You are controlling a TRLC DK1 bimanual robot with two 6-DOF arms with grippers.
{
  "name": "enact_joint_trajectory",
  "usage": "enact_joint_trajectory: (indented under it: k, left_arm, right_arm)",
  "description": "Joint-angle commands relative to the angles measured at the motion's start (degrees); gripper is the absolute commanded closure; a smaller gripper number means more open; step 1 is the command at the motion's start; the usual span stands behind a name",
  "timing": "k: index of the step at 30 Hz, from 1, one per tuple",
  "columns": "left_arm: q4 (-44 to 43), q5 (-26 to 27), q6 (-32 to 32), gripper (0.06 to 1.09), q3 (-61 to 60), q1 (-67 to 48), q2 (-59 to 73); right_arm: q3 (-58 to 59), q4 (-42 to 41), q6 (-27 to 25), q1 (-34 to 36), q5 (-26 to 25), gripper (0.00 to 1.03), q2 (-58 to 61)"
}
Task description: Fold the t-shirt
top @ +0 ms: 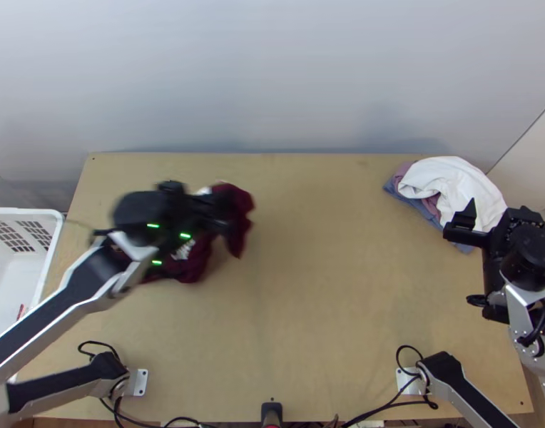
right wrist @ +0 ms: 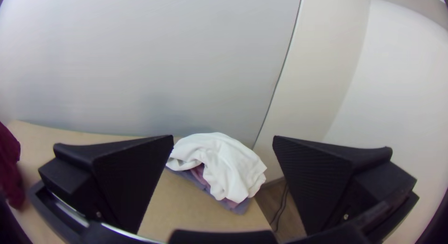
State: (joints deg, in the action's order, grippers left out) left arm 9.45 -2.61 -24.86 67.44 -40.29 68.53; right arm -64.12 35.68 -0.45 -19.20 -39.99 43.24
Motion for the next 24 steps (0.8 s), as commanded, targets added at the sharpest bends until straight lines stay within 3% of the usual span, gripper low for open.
enact_joint_trajectory:
  k: [1,8,16,17,19,21,24]
  left_arm:
    - [-3.7,-1.3,0.0,1.05,5.6,-14.3,13.9]
    - [-6.0,-1.2,-1.1,1.05,13.4,-22.4,27.1]
    - [-6.0,-1.2,-4.1,1.05,16.6,-25.7,30.4]
    - [-4.9,-1.2,-4.4,0.99,16.5,-25.8,30.1]
    - [-1.4,-1.2,-4.6,0.59,16.5,-25.9,28.9]
    - [2.2,-1.3,-4.8,0.29,16.7,-25.2,27.4]
    - [6.5,-1.3,-4.8,0.15,16.2,-22.3,24.3]
  right_arm:
    - [-1.2,0.1,0.1,1.1,0.4,0.04,2.1]
    - [-2.9,0.2,0.1,2.2,0.4,0.04,4.0]
    - [-2.5,0.4,1.9,3.6,1.2,0.04,5.3]
    - [-2.4,0.4,2.3,3.6,1.4,0.04,5.3]
    - [-2.3,0.4,2.7,3.6,1.9,0.04,5.5]
    - [-2.3,0.6,2.9,3.2,2.0,0.04,5.9]
    - [-2.6,0.8,2.9,2.3,2.4,0.04,6.2]
